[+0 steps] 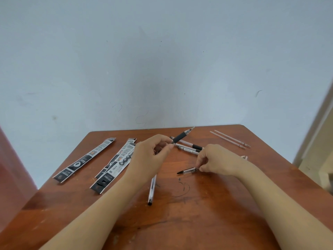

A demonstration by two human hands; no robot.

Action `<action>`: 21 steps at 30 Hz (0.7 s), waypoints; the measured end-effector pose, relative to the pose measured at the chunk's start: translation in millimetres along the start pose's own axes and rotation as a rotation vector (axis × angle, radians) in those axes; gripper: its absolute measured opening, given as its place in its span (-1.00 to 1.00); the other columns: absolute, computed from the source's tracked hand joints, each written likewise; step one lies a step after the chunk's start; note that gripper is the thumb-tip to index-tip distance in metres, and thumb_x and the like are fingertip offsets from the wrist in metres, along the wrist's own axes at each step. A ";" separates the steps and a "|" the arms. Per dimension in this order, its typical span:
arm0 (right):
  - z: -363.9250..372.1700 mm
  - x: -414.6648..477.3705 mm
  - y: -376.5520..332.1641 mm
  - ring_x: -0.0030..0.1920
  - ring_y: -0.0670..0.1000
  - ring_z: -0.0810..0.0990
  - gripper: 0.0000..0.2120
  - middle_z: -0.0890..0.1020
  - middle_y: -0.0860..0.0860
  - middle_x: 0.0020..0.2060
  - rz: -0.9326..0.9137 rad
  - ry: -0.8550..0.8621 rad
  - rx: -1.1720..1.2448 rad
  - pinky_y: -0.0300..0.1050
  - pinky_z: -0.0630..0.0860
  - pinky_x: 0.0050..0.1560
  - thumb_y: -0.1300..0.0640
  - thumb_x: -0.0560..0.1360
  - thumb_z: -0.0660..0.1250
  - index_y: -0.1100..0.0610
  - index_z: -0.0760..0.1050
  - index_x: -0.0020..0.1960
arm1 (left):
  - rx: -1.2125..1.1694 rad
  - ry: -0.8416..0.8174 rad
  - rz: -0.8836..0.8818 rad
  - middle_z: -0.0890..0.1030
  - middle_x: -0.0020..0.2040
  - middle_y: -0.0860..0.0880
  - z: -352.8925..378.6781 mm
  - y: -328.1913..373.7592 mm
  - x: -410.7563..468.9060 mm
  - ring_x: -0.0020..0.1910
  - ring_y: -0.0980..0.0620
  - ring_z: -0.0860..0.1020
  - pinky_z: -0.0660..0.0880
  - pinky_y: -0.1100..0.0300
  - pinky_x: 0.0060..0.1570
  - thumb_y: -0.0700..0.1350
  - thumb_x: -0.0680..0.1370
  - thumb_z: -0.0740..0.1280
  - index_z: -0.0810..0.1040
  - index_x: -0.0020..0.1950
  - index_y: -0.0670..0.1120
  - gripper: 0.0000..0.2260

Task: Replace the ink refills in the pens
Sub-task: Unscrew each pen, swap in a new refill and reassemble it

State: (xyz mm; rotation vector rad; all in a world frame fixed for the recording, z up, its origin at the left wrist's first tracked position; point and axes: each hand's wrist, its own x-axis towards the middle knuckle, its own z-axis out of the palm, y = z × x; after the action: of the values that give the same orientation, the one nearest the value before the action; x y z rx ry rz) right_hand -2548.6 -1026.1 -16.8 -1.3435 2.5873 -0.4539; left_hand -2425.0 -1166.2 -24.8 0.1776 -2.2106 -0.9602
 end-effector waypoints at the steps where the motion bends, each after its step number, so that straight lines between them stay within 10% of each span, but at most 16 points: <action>1: 0.1 0.0 0.2 -0.12 -0.07 0.51 -0.84 0.63 0.00 -0.07 0.001 -0.004 -0.004 -0.30 0.36 -0.09 0.23 0.46 0.34 0.14 0.64 0.00 | -0.001 0.000 -0.002 0.53 -0.31 0.20 0.1 -0.1 0.0 -0.31 0.39 0.47 0.40 0.52 -0.30 -0.18 0.47 0.34 0.50 -0.14 0.09 -0.85; 7: -2.4 2.1 1.1 -0.14 -0.11 0.46 -0.87 0.59 -0.03 -0.15 -0.031 0.307 0.055 -0.45 0.32 -0.25 0.22 0.47 0.32 0.17 0.63 -0.05 | 0.021 -0.018 -0.006 0.52 -0.31 0.21 0.1 0.4 0.1 -0.31 0.41 0.46 0.38 0.54 -0.30 -0.18 0.47 0.34 0.48 -0.16 0.14 -0.81; 11: -14.0 -3.9 -2.2 -0.41 -0.21 0.49 -0.84 0.57 -0.13 -0.46 -0.061 0.621 0.750 -0.42 0.41 -0.32 0.28 0.42 0.38 0.05 0.58 -0.25 | 0.019 -0.022 -0.007 0.54 -0.30 0.18 -0.2 1.6 -0.9 -0.29 0.38 0.46 0.40 0.50 -0.27 -0.17 0.47 0.34 0.45 -0.20 0.22 -0.74; 21: -16.9 -10.1 -9.4 -0.51 -0.22 0.51 -0.80 0.58 -0.14 -0.56 -0.175 0.575 0.998 -0.44 0.44 -0.39 0.39 0.39 0.36 0.10 0.56 -0.24 | 0.050 -0.033 0.013 0.51 -0.28 0.23 -0.2 3.2 -2.2 -0.24 0.44 0.45 0.39 0.54 -0.21 -0.19 0.47 0.34 0.48 -0.12 0.10 -0.83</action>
State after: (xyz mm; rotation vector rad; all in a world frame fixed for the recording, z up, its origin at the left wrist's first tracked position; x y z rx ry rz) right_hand -2540.9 -1019.9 2.7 -1.1126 1.9728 -2.0489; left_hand -2422.8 -1163.2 -23.7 0.1712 -2.2643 -0.9073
